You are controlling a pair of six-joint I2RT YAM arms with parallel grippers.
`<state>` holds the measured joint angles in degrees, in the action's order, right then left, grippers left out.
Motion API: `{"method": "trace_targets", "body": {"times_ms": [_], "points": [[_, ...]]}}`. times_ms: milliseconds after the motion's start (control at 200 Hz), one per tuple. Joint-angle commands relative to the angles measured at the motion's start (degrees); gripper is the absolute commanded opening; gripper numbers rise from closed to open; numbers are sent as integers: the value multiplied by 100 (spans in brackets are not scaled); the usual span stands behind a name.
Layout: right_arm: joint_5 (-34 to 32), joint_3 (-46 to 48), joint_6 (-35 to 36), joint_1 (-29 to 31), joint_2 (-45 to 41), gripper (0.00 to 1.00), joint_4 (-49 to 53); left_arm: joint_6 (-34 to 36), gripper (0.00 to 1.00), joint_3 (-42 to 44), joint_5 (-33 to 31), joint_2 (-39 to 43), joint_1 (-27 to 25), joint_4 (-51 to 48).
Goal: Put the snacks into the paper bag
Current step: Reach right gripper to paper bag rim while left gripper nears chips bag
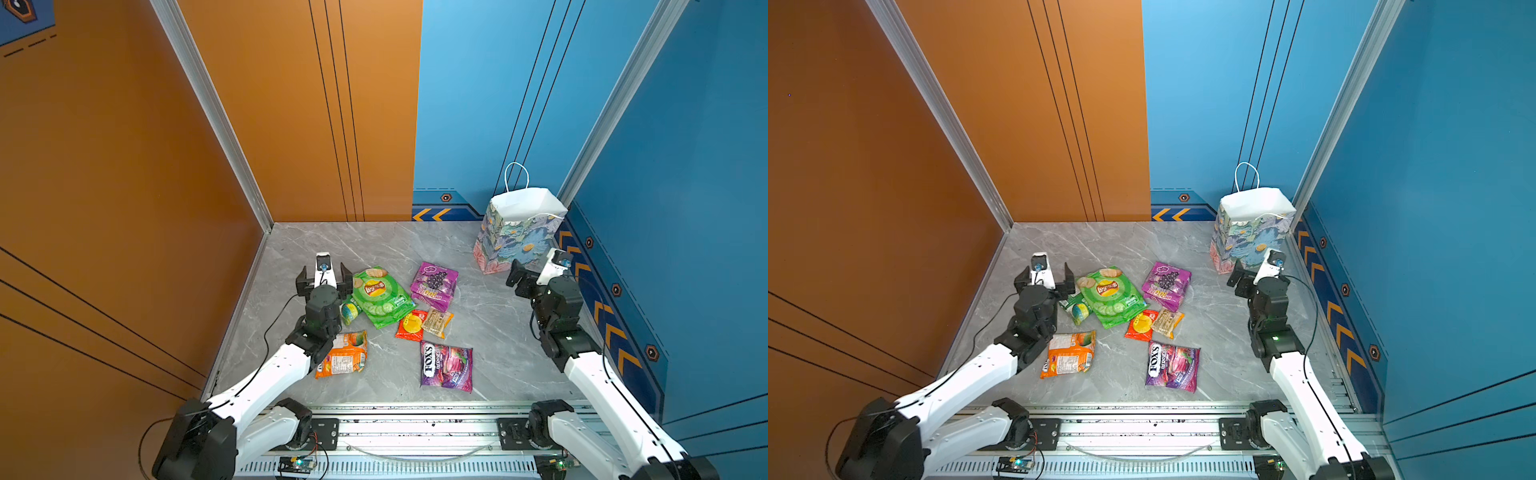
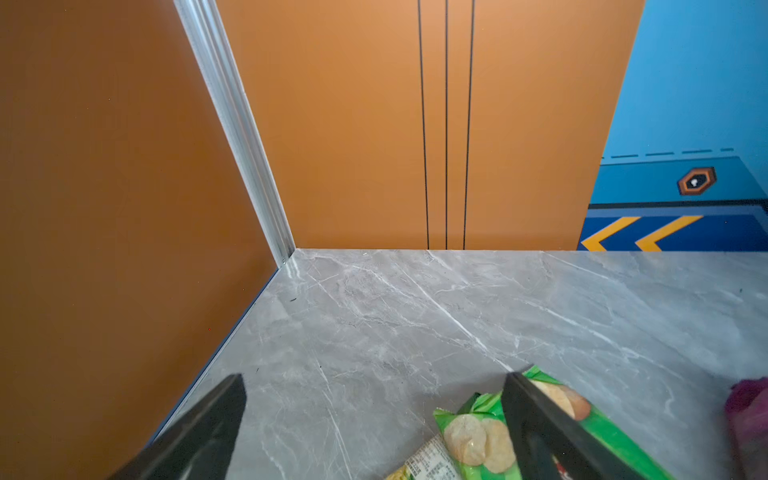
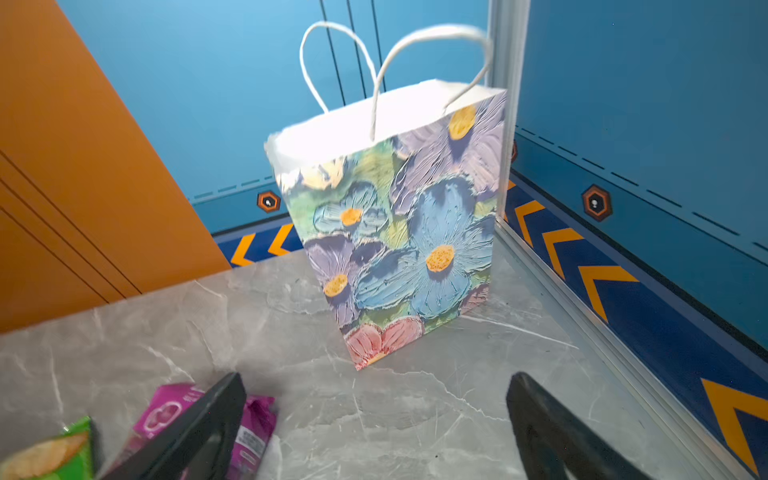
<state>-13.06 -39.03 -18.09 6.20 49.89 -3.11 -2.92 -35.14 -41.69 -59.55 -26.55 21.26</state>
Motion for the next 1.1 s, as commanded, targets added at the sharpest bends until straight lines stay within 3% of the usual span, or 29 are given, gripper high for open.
{"method": "trace_targets", "body": {"times_ms": [0,65,110,195,230,290,375,461,591,731,881,1091], "points": [[-67,-638,-1170,-246,-227,100,2081,-1809,98,-515,-477,224,-45,-2774],[373,-728,-1551,-597,-341,100,2281,-2428,98,-552,-397,322,-17,-3160],[1110,-751,-1777,-1000,-380,100,2217,-2559,98,-539,-260,423,28,-3431],[2040,-915,-2036,-1603,-319,100,2235,-3909,98,-632,-930,698,-22,-4453],[2143,-1037,-2040,-1703,-271,100,2306,-4018,98,-582,-715,864,64,-4486],[1977,-1322,-1913,-1612,-174,100,2497,-3214,98,-243,305,1161,250,-3721],[1515,-1885,-1830,-1337,122,100,2872,-2893,98,189,962,1333,314,-2842],[1213,-2396,-1916,-1049,493,100,2993,-2759,98,84,1248,1172,292,-3039],[434,-3156,-2126,-585,1137,100,3151,-2438,98,-41,1174,897,43,-3532],[-472,-4334,-2472,-219,2112,98,3935,-2035,98,373,1076,1010,-399,-2998],[-794,-5263,-2784,-87,3039,97,4441,-1580,98,647,868,1104,-868,-2627],[-597,-6178,-3182,-153,4078,95,5009,-1640,98,757,515,1228,-853,-2555]]}}
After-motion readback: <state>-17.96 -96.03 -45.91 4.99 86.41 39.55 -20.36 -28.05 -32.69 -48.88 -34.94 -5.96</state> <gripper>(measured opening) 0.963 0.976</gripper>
